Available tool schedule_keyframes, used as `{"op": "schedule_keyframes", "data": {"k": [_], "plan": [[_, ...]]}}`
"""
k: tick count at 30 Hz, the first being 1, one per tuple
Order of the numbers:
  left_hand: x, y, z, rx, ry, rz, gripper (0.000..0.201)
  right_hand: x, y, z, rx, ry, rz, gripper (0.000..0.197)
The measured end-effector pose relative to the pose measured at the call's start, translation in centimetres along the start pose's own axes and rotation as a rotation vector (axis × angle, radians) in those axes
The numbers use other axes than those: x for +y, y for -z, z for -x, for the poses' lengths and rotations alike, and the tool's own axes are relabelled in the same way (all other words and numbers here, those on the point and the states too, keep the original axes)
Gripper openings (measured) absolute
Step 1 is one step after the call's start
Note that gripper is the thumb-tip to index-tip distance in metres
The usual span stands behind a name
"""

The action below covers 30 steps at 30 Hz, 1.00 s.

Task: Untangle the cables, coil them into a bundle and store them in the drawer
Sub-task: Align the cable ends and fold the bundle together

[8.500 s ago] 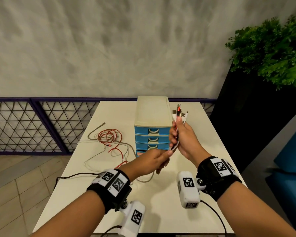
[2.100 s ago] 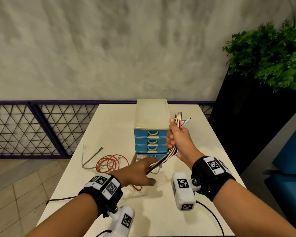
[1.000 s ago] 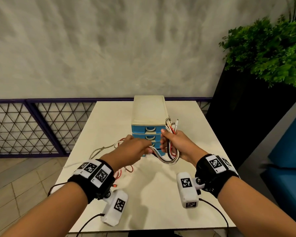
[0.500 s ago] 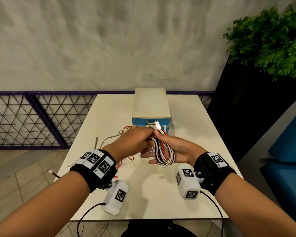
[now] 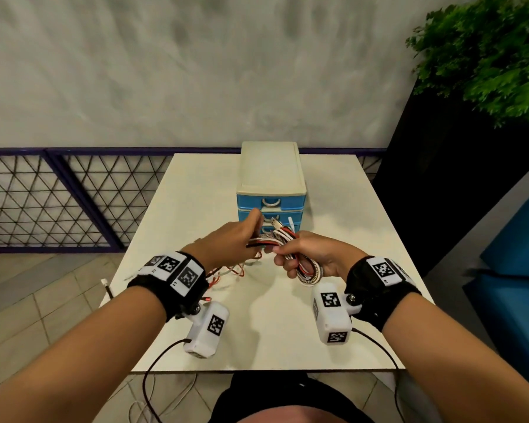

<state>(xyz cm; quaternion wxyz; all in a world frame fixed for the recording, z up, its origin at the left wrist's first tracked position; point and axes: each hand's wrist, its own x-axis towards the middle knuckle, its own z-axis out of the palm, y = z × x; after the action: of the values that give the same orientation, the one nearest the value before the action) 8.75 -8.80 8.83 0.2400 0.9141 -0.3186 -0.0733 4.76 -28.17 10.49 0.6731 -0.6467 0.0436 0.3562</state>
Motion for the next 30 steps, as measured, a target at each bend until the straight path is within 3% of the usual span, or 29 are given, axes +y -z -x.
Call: {"op": "schedule_keyframes", "data": {"k": [3, 7, 13, 15, 20, 22, 27, 30], "plan": [[-1.1, -1.2, 0.0, 0.077, 0.027, -0.126, 0.038, -0.1, -0.6, -0.1, 0.03, -0.016, 0.066, 0.022], [-4.0, -1.9, 0.3, 0.095, 0.028, -0.412, 0.023, -0.4, -0.6, 0.6, 0.015, -0.027, 0.097, 0.019], [-9.5, -1.1, 3.4, -0.015, 0.309, -0.454, 0.02, -1.2, 1.4, 2.4, -0.087, -0.06, 0.084, 0.016], [-10.5, -0.7, 4.9, 0.012, 0.373, -0.372, 0.019, -1.5, 2.1, 2.8, -0.083, -0.056, 0.052, 0.017], [-9.7, -0.8, 4.3, 0.051, 0.355, -0.315, 0.015, -1.5, 1.5, 1.7, 0.008, -0.063, 0.074, 0.017], [-9.0, -0.6, 3.6, -0.035, 0.384, -0.306, 0.025, -1.3, 1.3, 1.0, 0.07, -0.061, 0.094, 0.017], [-6.6, 1.0, 1.8, -0.483, 0.434, -0.118, 0.072, -0.6, 1.0, 0.7, 0.278, -0.034, 0.328, 0.016], [-3.6, 1.7, 0.5, -0.442, 0.365, -0.107, 0.085, -0.1, 0.4, 0.5, 0.312, -0.035, 0.447, 0.015]]}}
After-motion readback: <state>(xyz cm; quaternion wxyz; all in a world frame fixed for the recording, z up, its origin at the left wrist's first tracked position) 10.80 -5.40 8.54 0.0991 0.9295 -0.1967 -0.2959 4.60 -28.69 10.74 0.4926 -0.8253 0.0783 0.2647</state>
